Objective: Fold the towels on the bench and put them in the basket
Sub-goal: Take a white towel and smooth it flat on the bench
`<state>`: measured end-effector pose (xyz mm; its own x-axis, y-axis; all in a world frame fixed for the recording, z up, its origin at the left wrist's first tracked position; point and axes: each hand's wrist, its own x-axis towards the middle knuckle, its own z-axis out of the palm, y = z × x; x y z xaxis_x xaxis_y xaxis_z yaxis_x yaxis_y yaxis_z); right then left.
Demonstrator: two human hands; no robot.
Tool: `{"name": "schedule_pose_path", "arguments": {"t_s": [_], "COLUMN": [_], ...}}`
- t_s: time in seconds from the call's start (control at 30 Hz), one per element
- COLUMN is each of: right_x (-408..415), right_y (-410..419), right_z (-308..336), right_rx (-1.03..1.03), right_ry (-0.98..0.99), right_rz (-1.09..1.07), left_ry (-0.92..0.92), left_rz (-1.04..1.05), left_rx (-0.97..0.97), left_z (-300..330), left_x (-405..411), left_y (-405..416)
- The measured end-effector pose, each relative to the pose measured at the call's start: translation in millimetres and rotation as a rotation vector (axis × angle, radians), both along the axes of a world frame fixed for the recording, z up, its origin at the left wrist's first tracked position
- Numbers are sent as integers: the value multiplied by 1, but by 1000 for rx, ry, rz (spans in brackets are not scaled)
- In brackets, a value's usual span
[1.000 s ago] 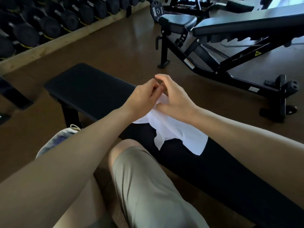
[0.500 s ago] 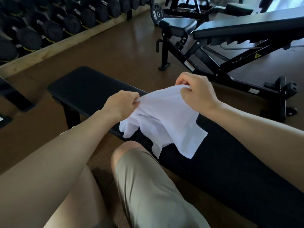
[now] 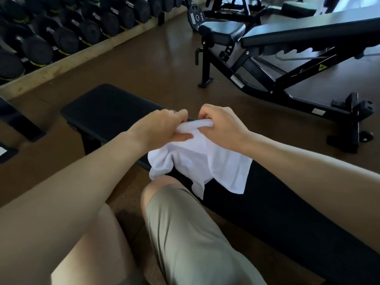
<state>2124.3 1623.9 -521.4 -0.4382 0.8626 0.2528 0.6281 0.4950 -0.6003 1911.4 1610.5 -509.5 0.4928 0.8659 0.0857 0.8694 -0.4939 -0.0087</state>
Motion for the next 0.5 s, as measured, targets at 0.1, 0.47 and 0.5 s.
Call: {"name": "schedule_pose_path", "arguments": {"t_s": [0.1,0.47,0.5], "right_x": [2,25,29], "right_y": [-1,33,40], "right_z": [-2,-16,-17], "right_rx": [44,-159,-161], "right_ry": [-58,-159,-210], "right_rz": [27,-224,-266], "left_ry": [35,-317,-363], "left_rz": [81,880,904], "left_rx": [7,-244,-227], "left_z": [-14,-52,-46], "left_x": [-8,-44,-42], "left_y": [-1,-2,4]}}
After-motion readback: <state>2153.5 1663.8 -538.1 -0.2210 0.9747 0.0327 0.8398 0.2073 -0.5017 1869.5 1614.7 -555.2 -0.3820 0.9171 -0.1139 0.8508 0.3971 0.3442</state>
